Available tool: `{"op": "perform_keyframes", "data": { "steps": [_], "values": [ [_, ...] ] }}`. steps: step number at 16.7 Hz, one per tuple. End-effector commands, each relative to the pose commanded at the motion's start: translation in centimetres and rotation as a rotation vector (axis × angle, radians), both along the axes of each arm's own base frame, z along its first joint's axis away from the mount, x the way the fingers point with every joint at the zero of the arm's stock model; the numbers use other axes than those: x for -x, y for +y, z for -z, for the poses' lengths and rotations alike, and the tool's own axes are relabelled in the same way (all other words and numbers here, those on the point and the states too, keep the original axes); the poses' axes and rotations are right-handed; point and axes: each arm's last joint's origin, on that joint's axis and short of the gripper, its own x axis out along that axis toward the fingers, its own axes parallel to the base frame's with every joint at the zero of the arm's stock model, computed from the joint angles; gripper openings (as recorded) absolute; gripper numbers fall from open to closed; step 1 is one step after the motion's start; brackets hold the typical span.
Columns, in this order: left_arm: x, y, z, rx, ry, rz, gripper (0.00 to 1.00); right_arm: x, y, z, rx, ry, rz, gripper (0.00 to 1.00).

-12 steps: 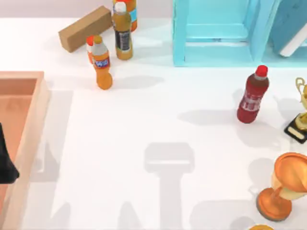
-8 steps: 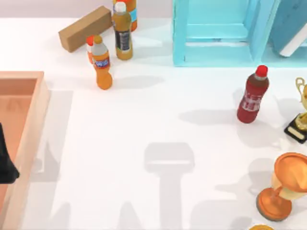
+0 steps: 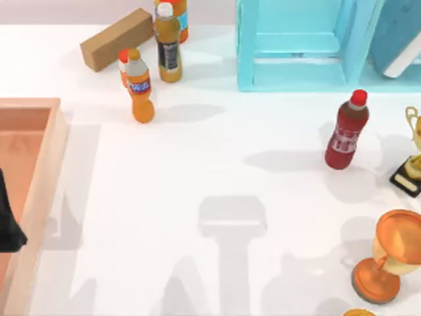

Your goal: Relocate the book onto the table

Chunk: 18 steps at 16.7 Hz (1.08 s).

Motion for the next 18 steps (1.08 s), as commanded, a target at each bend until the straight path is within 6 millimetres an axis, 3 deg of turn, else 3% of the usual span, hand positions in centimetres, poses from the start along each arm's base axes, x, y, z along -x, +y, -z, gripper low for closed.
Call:
{"op": "perform_keyframes", "data": {
  "steps": [2, 4, 7, 9, 13, 18],
  "values": [
    [0.0, 0.0, 0.0, 0.0, 0.0, 0.0, 1.0, -3.9, -0.4, -1.2, -0.032, 0.049, -0.018, 1.0],
    [0.0, 0.0, 0.0, 0.0, 0.0, 0.0, 1.0, -8.6, -1.0, -0.5, -0.073, 0.142, -0.037, 1.0],
    [0.0, 0.0, 0.0, 0.0, 0.0, 0.0, 1.0, -15.0, -2.0, 3.4, -0.148, 0.317, -0.064, 1.0],
    [0.0, 0.0, 0.0, 0.0, 0.0, 0.0, 1.0, -18.2, -2.8, 6.5, -0.199, 0.419, -0.08, 1.0],
    [0.0, 0.0, 0.0, 0.0, 0.0, 0.0, 1.0, -22.5, -4.1, 10.7, -0.285, 0.515, -0.113, 1.0],
    [0.0, 0.0, 0.0, 0.0, 0.0, 0.0, 1.0, -24.1, -4.8, 11.9, -0.319, 0.531, -0.127, 1.0]
  ]
}}
